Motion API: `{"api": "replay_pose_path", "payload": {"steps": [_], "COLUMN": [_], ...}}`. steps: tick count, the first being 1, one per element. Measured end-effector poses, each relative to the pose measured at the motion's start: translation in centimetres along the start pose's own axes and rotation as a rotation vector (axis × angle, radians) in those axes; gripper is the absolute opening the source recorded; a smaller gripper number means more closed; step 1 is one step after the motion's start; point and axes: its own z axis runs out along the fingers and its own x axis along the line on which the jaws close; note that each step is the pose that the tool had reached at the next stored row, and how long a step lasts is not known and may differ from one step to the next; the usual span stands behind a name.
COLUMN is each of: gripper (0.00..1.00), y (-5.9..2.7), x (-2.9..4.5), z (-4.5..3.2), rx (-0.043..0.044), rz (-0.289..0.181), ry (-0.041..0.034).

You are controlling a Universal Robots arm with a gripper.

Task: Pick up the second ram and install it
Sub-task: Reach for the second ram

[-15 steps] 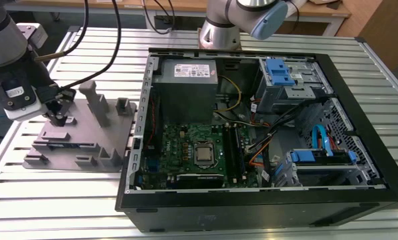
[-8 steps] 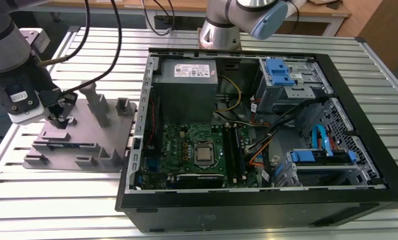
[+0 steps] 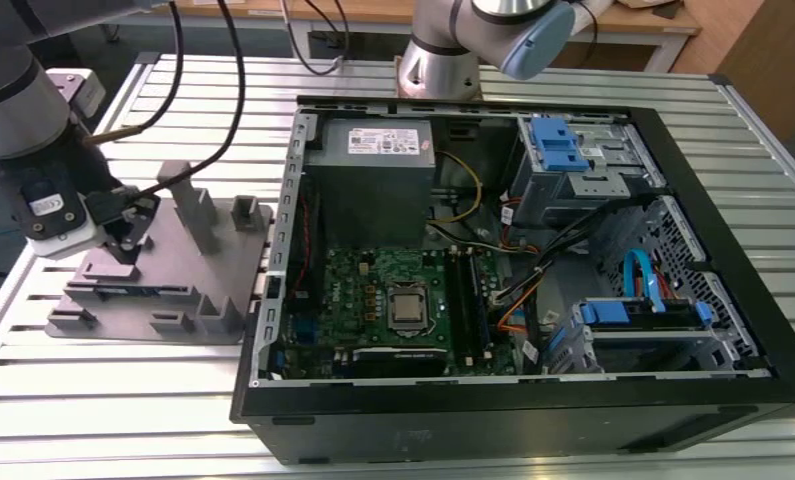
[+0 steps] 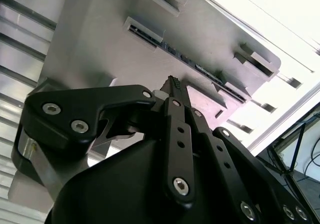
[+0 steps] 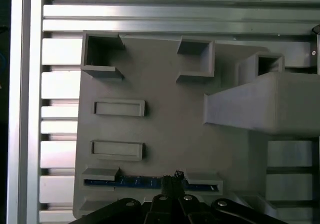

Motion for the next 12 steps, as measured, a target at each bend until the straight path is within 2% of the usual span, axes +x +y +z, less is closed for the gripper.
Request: {"api": "replay_pose_path", "payload": {"steps": [8, 12], "gripper": [0.11, 0.11], "y": [-0.89, -0.92], "x": [0.27, 0.27], "z": [1.15, 1.25], "rx": [0.0026, 0.0030], "rz": [0.000, 0.000], "ry": [-0.0003, -0.0001]}}
